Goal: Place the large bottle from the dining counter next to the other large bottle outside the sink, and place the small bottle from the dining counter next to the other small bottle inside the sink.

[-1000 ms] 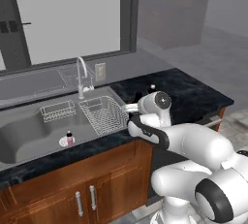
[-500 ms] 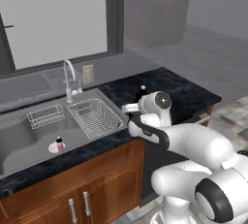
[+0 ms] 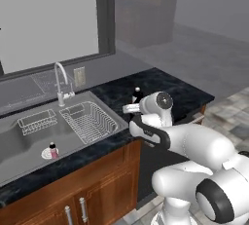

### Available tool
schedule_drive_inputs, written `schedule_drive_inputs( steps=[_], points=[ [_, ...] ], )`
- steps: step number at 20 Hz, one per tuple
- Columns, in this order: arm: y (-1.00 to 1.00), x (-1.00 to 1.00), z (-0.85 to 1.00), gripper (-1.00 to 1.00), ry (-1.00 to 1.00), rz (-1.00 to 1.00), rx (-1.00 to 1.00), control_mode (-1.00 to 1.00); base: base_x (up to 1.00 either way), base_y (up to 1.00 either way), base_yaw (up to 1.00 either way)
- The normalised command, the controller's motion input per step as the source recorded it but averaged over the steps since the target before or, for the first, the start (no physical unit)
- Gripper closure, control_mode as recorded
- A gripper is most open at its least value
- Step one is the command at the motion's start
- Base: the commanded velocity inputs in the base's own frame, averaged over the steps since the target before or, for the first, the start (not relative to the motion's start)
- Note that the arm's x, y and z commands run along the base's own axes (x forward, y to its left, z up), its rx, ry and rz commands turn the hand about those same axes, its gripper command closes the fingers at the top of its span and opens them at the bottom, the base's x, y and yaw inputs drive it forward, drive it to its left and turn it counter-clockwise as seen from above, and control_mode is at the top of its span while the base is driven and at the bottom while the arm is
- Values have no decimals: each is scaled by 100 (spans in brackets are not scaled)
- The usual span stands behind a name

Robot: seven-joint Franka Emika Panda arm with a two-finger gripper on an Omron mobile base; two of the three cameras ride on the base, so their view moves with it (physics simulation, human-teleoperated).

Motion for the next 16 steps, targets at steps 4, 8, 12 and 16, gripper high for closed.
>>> schedule_drive_inputs(
  steps=[4,8,12,16],
  points=[
    [0,0,0,100,0,0,0,100,18,30,-10],
    [0,0,0,100,0,0,0,100,23,26,-8],
    [0,0,0,100,0,0,0,100,26,22,-6],
    [0,0,0,100,0,0,0,100,27,23,-5]
  ],
)
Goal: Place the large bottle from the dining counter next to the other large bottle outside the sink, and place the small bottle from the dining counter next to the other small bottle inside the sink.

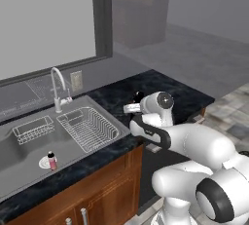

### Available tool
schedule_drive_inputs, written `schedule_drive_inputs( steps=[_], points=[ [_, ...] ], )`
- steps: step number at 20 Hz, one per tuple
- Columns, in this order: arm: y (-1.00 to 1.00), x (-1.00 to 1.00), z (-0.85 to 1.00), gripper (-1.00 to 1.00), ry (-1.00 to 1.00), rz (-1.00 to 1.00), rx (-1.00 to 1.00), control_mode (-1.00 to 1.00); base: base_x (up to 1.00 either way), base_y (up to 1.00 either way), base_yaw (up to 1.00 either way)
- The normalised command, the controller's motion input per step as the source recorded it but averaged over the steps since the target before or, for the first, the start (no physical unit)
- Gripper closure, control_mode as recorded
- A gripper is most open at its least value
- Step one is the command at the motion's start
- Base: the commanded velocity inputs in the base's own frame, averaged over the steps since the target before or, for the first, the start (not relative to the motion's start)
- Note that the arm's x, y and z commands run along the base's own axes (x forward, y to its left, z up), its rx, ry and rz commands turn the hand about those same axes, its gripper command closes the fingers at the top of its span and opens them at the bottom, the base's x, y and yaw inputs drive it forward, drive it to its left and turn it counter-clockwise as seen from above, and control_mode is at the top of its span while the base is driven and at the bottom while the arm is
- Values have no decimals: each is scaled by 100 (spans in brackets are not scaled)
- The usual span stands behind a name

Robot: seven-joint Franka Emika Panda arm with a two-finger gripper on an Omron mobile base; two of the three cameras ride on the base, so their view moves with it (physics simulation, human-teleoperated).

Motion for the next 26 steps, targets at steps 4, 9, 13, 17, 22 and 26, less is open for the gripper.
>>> schedule_drive_inputs(
  steps=[4,9,13,17,22,26],
  points=[
    [0,0,0,100,0,0,0,100,26,20,-4],
    [0,0,0,100,0,0,0,100,24,14,-3],
    [0,0,0,100,0,0,0,100,25,13,-3],
    [0,0,0,100,0,0,0,100,18,5,-2],
    [0,0,0,100,0,0,0,100,14,3,-1],
    [5,11,-11,100,0,-2,0,-100,0,0,0]
  ],
)
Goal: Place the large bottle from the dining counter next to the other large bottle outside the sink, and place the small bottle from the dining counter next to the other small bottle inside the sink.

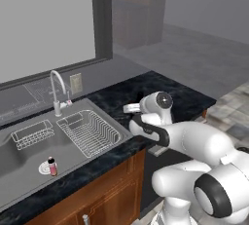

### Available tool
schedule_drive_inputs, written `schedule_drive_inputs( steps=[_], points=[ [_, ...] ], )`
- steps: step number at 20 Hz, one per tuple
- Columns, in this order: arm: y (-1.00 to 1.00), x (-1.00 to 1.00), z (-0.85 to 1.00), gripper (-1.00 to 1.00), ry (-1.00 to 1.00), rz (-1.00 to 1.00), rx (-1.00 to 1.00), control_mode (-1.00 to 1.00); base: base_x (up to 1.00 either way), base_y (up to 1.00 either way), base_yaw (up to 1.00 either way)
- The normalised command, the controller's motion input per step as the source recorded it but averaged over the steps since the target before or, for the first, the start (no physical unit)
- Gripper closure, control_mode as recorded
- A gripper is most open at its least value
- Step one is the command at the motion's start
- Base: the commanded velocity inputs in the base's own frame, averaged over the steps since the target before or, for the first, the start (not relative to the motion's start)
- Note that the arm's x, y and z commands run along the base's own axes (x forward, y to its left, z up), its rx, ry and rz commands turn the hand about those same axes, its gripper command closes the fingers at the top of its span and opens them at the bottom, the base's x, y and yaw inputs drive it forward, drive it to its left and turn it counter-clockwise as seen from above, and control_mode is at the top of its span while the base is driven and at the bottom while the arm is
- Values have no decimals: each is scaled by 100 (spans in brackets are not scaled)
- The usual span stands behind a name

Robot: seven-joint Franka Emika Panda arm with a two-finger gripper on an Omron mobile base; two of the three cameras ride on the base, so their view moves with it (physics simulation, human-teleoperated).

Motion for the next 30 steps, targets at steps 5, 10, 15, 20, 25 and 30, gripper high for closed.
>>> schedule_drive_inputs(
  steps=[5,10,15,20,25,30],
  points=[
    [1,5,-13,100,0,-3,0,-100,0,0,0],
    [0,0,-17,100,0,-2,0,-100,0,0,0],
    [0,0,-16,100,0,0,0,-100,0,0,0],
    [0,0,-4,100,0,0,0,-100,0,0,0],
    [0,0,-6,100,0,-1,0,-100,0,0,0],
    [0,3,-15,100,0,0,0,-100,0,0,0]
  ],
)
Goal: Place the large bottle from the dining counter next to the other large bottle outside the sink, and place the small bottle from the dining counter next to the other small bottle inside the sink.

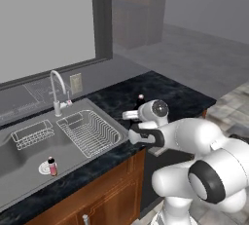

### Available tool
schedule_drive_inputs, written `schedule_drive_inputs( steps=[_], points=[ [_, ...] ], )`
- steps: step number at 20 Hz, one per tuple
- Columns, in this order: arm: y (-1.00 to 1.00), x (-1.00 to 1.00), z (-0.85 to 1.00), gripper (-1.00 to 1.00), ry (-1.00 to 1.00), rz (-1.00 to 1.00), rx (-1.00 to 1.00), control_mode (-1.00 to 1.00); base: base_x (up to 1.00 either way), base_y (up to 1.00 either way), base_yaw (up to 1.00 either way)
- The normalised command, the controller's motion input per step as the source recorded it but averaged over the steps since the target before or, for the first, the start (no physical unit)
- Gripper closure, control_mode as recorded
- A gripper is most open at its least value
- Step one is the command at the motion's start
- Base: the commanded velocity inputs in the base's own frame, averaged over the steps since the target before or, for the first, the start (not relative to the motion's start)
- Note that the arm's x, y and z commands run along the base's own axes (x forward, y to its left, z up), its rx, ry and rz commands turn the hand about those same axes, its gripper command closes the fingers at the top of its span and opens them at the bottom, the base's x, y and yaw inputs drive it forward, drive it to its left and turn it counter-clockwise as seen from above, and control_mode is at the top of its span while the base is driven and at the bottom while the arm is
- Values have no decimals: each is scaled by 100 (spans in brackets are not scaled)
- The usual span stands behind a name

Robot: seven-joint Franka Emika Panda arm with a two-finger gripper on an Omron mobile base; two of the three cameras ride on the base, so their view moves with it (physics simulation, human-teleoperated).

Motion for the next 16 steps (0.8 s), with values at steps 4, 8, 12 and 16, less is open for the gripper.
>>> schedule_drive_inputs(
  steps=[4,8,12,16],
  points=[
    [0,3,-16,100,0,-1,0,-100,0,0,0],
    [0,1,-11,100,0,-1,0,-100,0,0,0],
    [-4,9,-4,100,0,-3,0,-100,0,0,0],
    [-9,16,-2,100,0,-4,0,-100,0,0,0]
  ],
)
